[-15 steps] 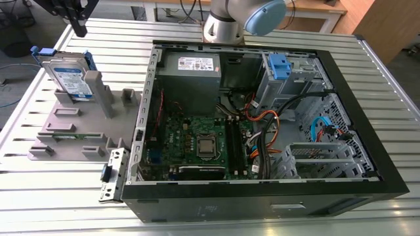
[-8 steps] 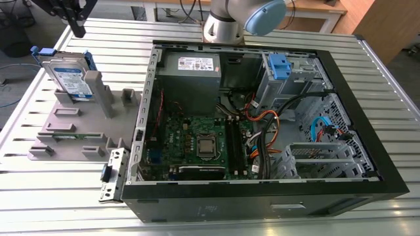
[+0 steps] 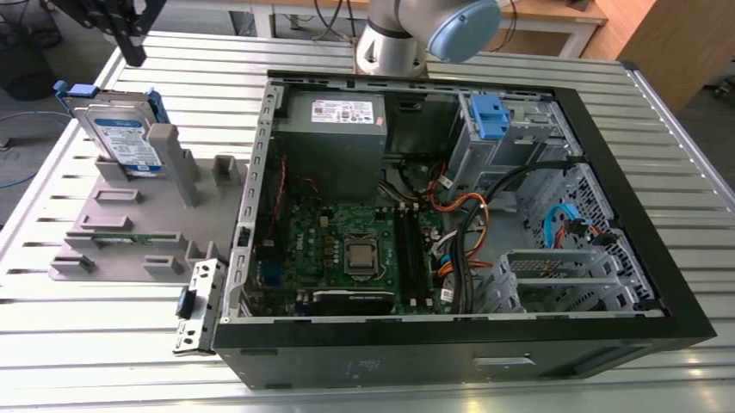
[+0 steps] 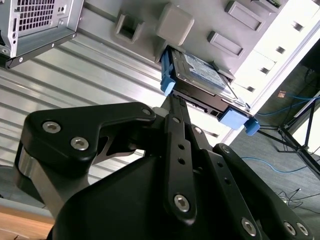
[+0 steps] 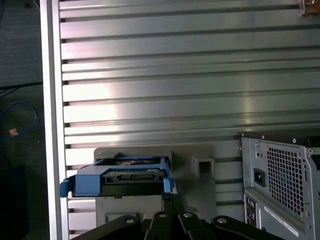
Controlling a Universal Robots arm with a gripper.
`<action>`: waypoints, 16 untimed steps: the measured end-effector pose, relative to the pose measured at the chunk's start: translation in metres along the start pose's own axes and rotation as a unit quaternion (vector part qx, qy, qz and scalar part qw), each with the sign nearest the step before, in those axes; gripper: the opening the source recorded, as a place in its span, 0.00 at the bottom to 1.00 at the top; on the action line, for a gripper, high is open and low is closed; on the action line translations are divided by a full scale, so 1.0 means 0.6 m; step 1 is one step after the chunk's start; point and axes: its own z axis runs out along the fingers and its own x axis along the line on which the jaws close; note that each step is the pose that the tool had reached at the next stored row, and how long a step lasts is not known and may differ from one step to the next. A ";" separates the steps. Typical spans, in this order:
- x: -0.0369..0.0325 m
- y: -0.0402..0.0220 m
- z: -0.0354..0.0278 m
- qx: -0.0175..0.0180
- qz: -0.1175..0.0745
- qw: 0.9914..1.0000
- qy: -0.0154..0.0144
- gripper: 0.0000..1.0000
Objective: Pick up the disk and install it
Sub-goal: 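Reach for the disk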
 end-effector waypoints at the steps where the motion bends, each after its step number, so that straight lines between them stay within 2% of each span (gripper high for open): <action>1: 0.001 0.000 0.000 0.000 0.000 1.000 0.000 0.11; 16: 0.017 -0.003 0.001 0.000 0.000 1.000 0.000 0.11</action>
